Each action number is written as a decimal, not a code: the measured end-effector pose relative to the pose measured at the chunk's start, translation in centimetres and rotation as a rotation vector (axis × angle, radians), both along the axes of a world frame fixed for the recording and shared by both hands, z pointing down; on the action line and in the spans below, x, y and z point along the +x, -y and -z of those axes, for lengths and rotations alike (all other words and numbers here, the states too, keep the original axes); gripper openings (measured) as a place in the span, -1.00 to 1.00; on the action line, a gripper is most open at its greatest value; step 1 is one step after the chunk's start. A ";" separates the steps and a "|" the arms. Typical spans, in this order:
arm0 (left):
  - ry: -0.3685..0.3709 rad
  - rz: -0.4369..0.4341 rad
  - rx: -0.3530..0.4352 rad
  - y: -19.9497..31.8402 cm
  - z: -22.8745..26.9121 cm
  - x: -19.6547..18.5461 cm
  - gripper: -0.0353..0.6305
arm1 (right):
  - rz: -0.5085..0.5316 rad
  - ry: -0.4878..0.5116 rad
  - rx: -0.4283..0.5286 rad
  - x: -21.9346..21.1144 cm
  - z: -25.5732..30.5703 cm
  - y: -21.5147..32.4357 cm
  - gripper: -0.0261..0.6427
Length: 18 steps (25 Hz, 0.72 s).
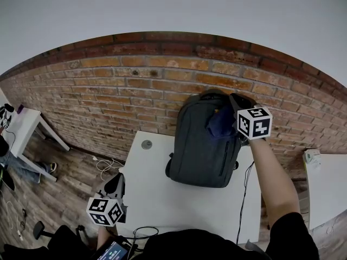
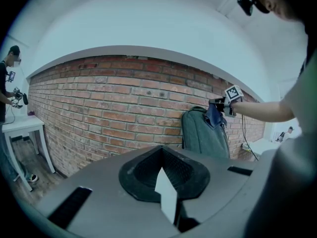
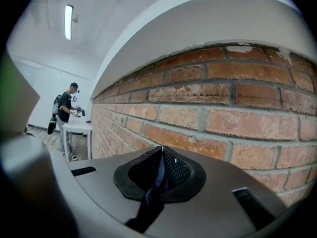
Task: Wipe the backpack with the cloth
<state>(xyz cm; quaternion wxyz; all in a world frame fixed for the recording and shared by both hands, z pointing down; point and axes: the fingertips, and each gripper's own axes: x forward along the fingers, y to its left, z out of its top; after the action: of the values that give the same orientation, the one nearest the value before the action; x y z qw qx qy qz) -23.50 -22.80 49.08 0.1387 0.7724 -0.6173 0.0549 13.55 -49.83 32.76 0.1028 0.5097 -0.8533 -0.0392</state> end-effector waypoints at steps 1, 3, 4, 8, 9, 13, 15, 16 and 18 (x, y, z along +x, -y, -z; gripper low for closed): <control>-0.001 0.001 -0.001 0.0 0.0 0.0 -0.90 | 0.001 0.006 0.007 -0.3 0.7 0.2 -0.89; -0.004 0.004 -0.003 0.0 -0.2 -0.1 -0.90 | 0.003 0.016 0.027 -0.8 2.0 0.6 -0.89; -0.004 0.005 -0.004 0.0 -0.2 -0.2 -0.90 | 0.004 0.021 0.038 -1.0 2.7 0.7 -0.89; -0.009 0.013 -0.008 -0.1 -0.5 -0.5 -0.90 | 0.004 0.043 0.041 -1.1 2.9 0.8 -0.89; -0.011 0.016 -0.010 -0.1 -0.6 -0.6 -0.90 | 0.003 0.038 0.035 -1.0 2.3 0.6 -0.89; -0.013 0.016 -0.017 0.0 -0.8 -0.8 -0.90 | -0.001 -0.002 0.017 -0.7 -0.4 -0.6 -0.89; -0.012 0.007 -0.018 0.2 -0.8 -0.5 -0.90 | -0.002 -0.016 0.009 -0.7 -1.6 -1.2 -0.89; -0.012 0.002 -0.017 0.3 -0.8 -0.4 -0.90 | -0.004 -0.023 0.002 -0.7 -2.3 -1.5 -0.89; -0.012 -0.008 -0.017 0.4 -0.7 0.1 -0.90 | -0.010 -0.033 -0.019 -0.3 -3.6 -2.1 -0.89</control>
<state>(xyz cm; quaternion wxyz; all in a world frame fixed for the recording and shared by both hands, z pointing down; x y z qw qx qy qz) -23.44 -23.19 49.80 0.1488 0.7740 -0.6128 0.0562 13.21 -47.76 36.33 0.1219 0.5123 -0.8492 -0.0390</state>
